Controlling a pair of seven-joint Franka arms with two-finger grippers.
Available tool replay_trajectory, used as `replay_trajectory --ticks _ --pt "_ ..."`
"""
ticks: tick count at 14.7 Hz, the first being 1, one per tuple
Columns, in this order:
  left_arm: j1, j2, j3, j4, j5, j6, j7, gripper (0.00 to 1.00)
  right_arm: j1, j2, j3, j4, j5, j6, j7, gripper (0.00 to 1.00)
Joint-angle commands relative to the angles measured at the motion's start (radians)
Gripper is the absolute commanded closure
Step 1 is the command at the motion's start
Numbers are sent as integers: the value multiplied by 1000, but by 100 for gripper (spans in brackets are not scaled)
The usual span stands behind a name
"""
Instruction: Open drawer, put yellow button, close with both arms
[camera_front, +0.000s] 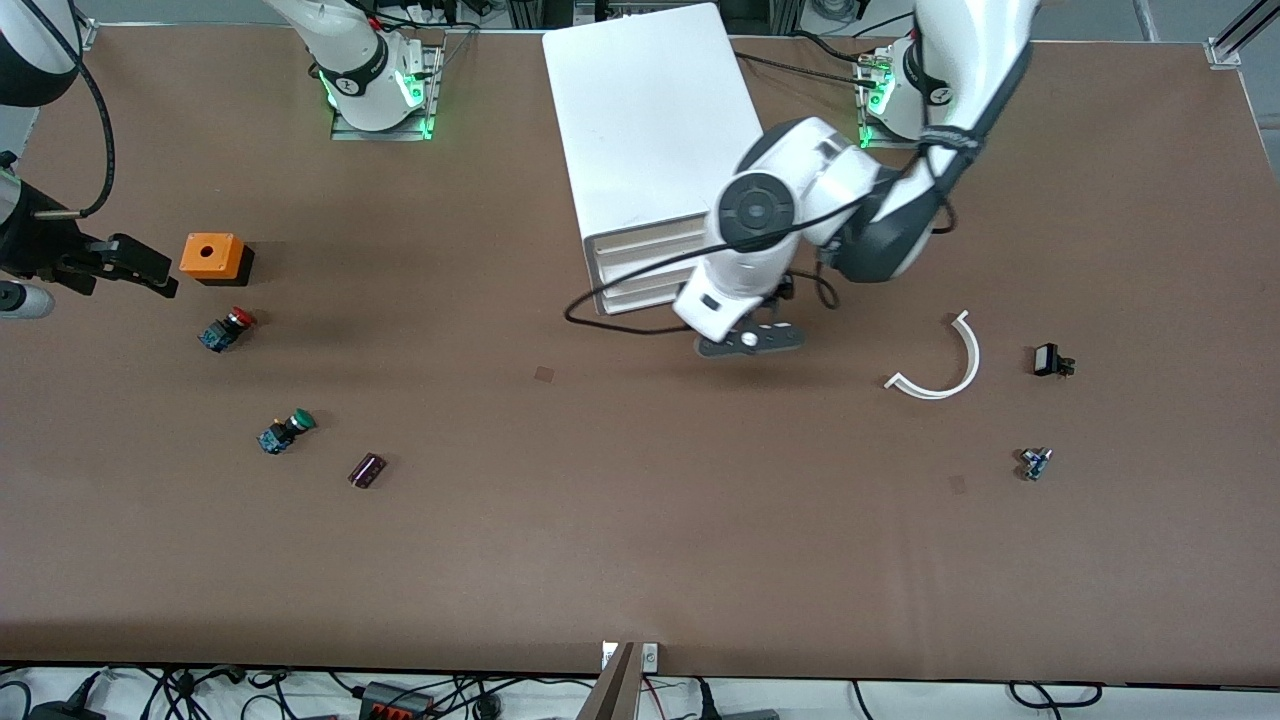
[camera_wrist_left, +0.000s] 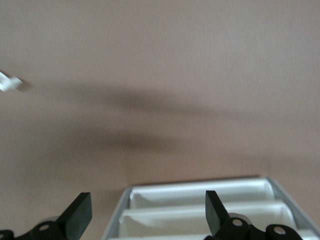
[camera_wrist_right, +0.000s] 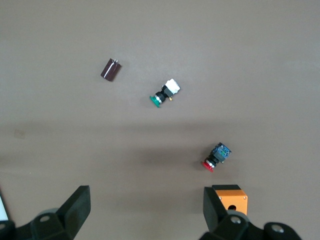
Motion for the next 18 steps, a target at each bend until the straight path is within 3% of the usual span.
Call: replay_trajectory --ticks 1,3,6,10,12,15,18 --pt "80 -83 -6 20 21 -57 59 0 8 -21 -5 -14 -11 -43 -5 0" --pt "151 -121 -14 43 19 -151 217 0 8 -23 -4 -14 -12 -41 -5 0" --pt "218 -173 -10 54 18 -243 286 0 6 -23 -5 -16 -12 -43 -5 0" --pt "311 -271 3 45 1 -291 536 0 6 -20 -5 -14 -12 -33 -3 0" --pt "305 -336 67 11 -42 -308 642 0 8 -20 -1 -11 -12 -30 -3 0" --pt "245 -462 260 -119 -183 -300 835 0 11 -17 4 -11 -12 -18 -3 0" --pt "174 -488 388 -142 -191 -274 940 0 11 -15 4 -13 -14 -10 -5 0"
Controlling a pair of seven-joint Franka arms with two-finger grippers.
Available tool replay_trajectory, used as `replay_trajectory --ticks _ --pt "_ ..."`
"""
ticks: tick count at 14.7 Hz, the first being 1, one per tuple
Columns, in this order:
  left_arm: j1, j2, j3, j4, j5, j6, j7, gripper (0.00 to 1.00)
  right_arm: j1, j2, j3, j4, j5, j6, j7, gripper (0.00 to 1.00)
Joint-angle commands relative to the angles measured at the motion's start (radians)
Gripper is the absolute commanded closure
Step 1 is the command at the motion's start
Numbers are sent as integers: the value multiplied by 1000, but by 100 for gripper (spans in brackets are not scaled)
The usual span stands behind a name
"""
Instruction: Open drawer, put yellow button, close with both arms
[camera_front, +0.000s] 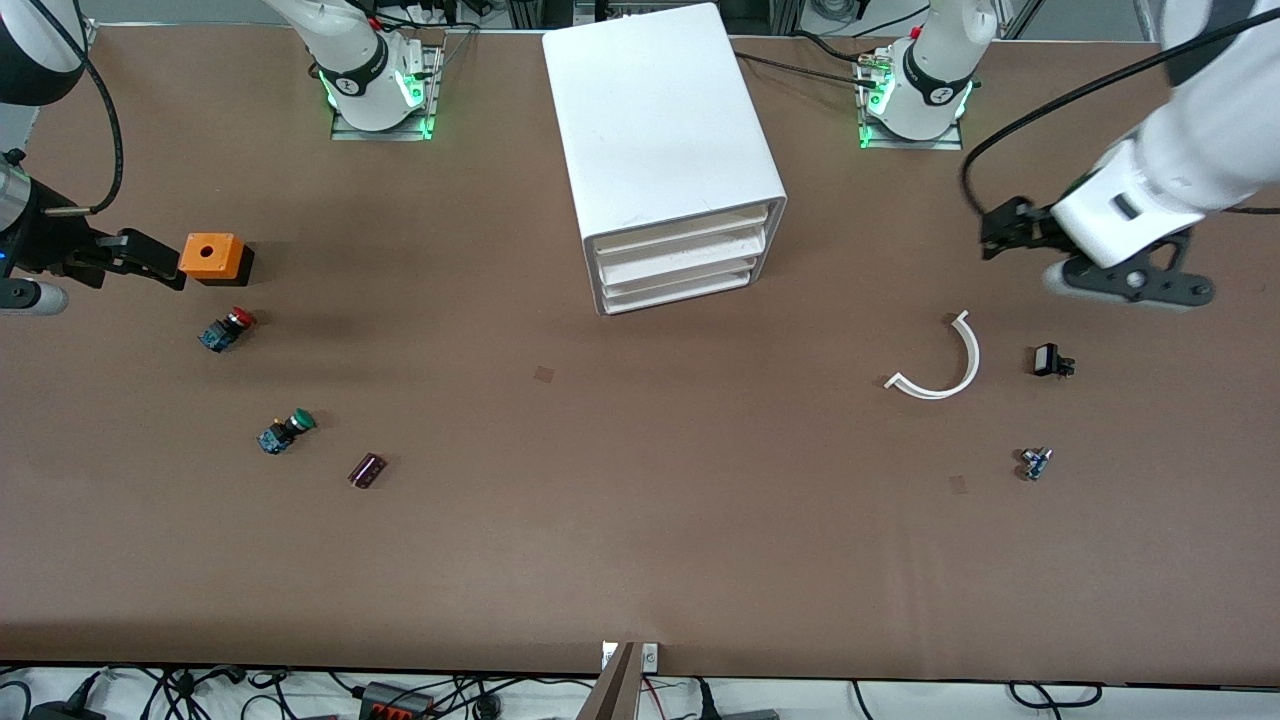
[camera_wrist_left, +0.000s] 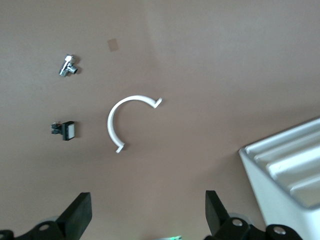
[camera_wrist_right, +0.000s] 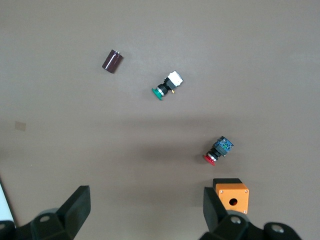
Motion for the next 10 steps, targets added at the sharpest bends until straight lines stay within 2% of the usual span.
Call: replay_trajectory --ticks 1,4,10 --pt "-63 -65 98 -89 -20 85 63 0 6 -13 0 -12 -14 8 -5 0" --pt "-68 -115 104 -183 -14 234 54 0 8 -13 0 -10 -12 13 -3 0" --pt "-60 -113 95 -159 -8 151 52 0 6 -15 0 -12 -12 11 -3 0"
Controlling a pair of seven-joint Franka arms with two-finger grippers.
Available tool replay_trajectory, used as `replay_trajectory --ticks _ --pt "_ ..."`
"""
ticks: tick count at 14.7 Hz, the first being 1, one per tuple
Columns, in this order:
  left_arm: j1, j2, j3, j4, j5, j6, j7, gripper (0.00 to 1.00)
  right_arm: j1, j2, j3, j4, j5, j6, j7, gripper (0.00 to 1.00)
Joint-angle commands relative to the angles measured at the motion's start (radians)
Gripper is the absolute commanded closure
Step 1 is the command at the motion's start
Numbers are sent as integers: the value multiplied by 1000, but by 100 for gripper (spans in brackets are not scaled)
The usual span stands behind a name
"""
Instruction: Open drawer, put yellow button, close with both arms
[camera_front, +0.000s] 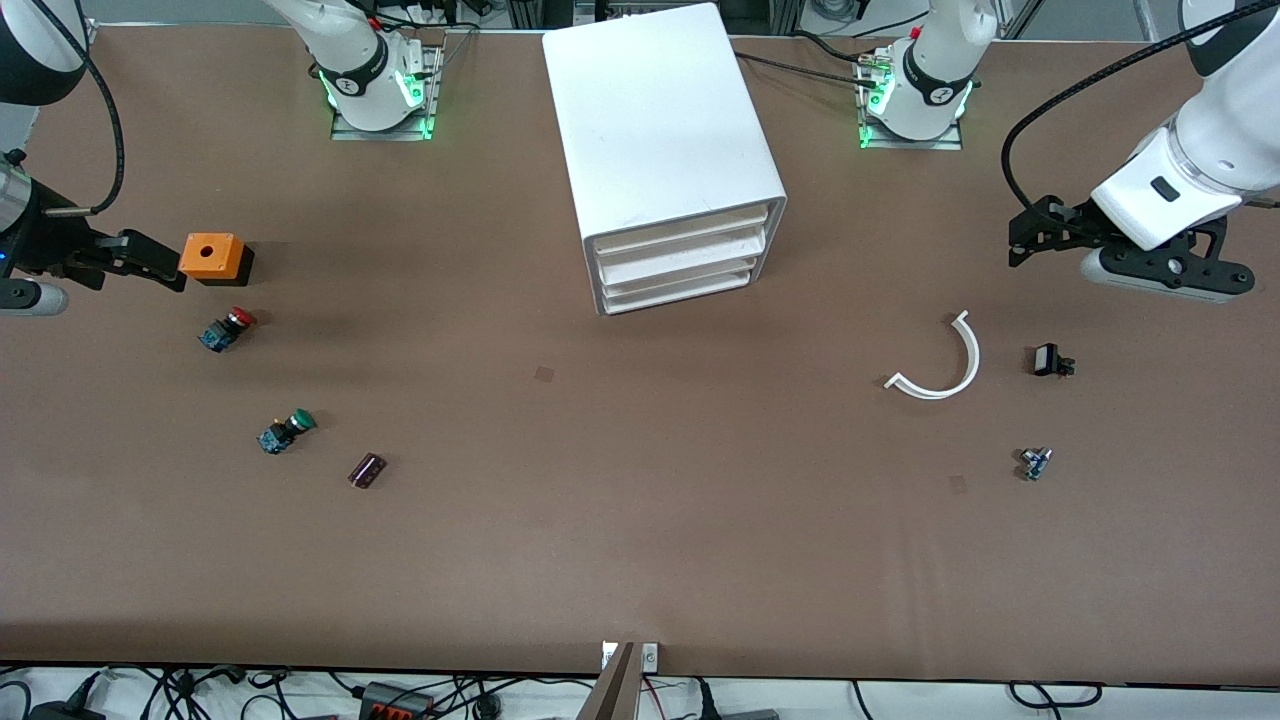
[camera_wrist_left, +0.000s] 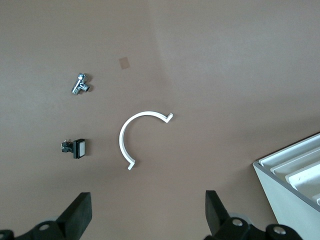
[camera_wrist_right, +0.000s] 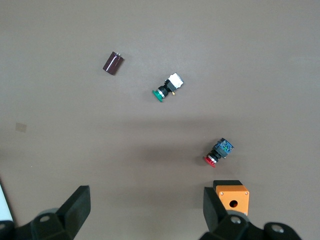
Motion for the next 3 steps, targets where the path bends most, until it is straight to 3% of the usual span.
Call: replay_trajectory --ticks 1,3 --pt "-5 -28 7 -13 -5 -13 12 0 4 -15 0 -12 -12 6 -3 0" --pt "-5 -28 7 -13 -5 -13 12 0 4 -15 0 -12 -14 6 -3 0"
